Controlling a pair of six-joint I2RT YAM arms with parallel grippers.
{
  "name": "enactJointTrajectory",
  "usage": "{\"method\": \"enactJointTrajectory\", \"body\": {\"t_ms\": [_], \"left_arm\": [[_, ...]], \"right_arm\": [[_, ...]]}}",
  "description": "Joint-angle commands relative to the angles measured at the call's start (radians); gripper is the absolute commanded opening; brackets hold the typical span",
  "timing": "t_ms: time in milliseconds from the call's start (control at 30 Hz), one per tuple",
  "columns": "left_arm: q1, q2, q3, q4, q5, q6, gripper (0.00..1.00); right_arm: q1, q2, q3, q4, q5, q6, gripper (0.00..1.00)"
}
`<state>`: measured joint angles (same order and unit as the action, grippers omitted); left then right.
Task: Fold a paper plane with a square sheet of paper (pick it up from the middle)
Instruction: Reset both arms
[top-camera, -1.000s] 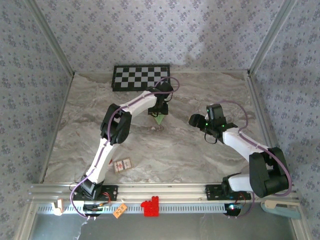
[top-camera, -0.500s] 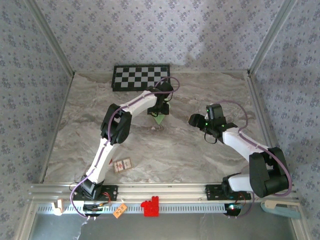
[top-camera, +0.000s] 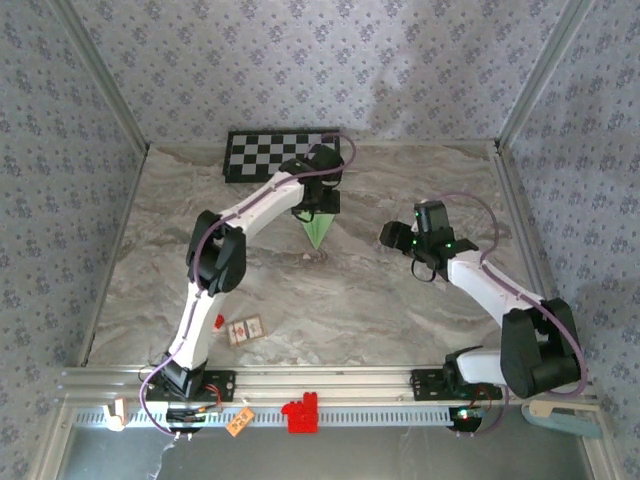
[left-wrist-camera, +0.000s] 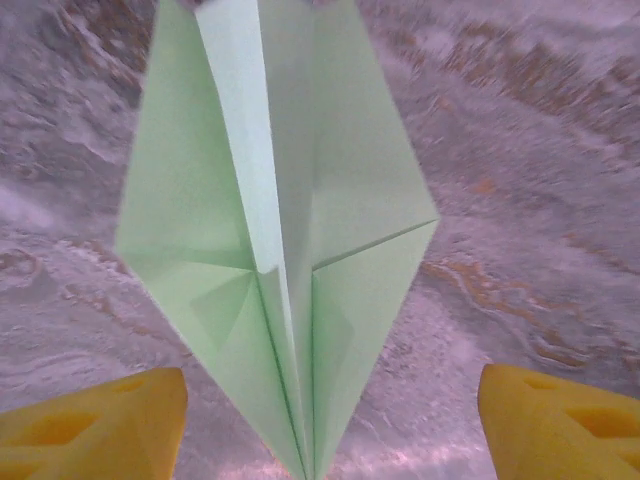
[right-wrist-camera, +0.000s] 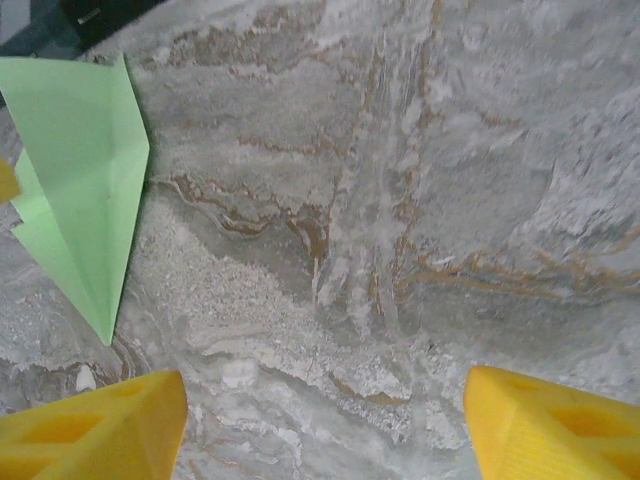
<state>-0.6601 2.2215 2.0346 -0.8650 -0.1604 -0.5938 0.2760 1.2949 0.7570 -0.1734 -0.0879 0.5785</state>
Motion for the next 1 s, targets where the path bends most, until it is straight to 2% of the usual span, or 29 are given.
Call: {"method": "enactJointTrajectory", "body": {"t_ms": [0,133,267,400,600,733,867,967], "left_arm": [[0.011,-0.120,-0.016,-0.013,-0.067,0.021,0.81],[0.041,-0.288,-0.158,0.075,-0.168,0.036,0.91],[0.088,-0.495,-0.414,0.268,-0.311,0.086,0.99],[0.175,-0.690,-0.696,0.453,-0.406,0.120,1.00],[0.341,-0.943,-1.098,0.681,-0.461,0.146,1.00],[0.455,-1.089,-1.316,0.787,-0.440,0.128,1.00],[0.488,-1.175,-1.465,0.916,-0.449,0.226,1.00],[0.509,-1.177,-1.521,0.974,-0.434,0.293,1.00]], "right_arm": [[-0.020,-0.054,0.072,-0.062,0.059,-0.083,0.76],[-0.038,-0.100,0.130,-0.086,0.144,-0.163,0.83],[-0.055,-0.149,0.151,-0.067,0.242,-0.218,0.98],[-0.083,-0.189,0.125,-0.019,0.353,-0.269,1.00],[-0.131,-0.215,-0.009,0.109,0.523,-0.326,1.00],[-0.191,-0.193,-0.110,0.180,0.548,-0.310,1.00],[-0.232,-0.122,-0.236,0.357,0.588,-0.307,1.00],[-0.241,-0.075,-0.278,0.428,0.596,-0.338,1.00]]}}
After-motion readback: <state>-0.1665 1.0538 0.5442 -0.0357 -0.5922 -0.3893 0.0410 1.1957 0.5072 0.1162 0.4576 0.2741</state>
